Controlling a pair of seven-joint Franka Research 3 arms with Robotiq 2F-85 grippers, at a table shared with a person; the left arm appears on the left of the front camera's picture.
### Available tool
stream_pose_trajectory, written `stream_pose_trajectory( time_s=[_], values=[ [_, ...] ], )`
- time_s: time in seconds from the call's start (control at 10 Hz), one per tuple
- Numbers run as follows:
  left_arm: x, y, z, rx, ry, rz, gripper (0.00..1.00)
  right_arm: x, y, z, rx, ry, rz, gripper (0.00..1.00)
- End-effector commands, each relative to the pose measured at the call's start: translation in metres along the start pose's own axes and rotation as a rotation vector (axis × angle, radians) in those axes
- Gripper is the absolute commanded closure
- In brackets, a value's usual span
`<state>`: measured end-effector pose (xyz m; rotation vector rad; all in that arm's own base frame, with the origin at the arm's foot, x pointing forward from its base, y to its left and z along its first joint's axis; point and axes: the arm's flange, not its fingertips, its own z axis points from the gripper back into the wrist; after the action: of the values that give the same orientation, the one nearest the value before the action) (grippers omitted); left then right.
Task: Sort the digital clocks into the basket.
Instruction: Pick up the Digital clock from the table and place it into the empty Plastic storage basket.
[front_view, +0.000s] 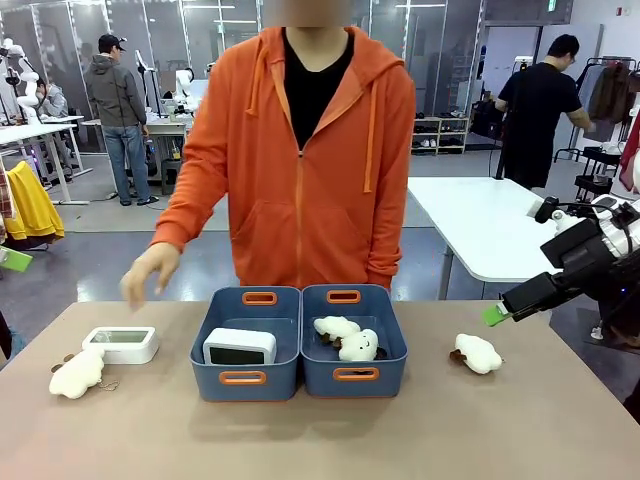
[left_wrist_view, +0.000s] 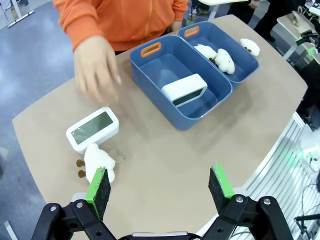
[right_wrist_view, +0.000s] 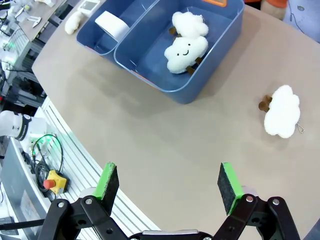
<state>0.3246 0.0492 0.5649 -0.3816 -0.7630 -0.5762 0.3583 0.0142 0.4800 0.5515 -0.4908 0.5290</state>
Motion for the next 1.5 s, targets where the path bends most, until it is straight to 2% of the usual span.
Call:
stream_pose_trajectory(
  time_s=[0.0, 1.1, 1.2, 1.3, 1.4],
  values=[
    [-0.001, 0.0, 0.001, -0.016, 0.0, -0.014, 0.0, 0.0, 0.002, 0.001, -0.017, 0.006, 0.004, 0.0],
    [-0.001, 0.0, 0.001, -0.016, 0.0, -0.014, 0.0, 0.0, 0.002, 0.001, -0.017, 0.006, 0.004, 0.0],
    [0.0, 0.0, 0.0, 0.0, 0.0, 0.0, 0.0, 0.0, 0.002, 0.001, -0.017, 0.006, 0.004, 0.0],
    [0.005, 0.008, -0.003, 0.036, -0.003, -0.058, 0.0, 0.0, 0.002, 0.001, -0.017, 0.006, 0.004, 0.0],
    [0.019, 0.024, -0.018, 0.169, -0.004, -0.154, 0.0, 0.0, 0.002, 0.001, -0.017, 0.006, 0.004, 0.0]
  ],
)
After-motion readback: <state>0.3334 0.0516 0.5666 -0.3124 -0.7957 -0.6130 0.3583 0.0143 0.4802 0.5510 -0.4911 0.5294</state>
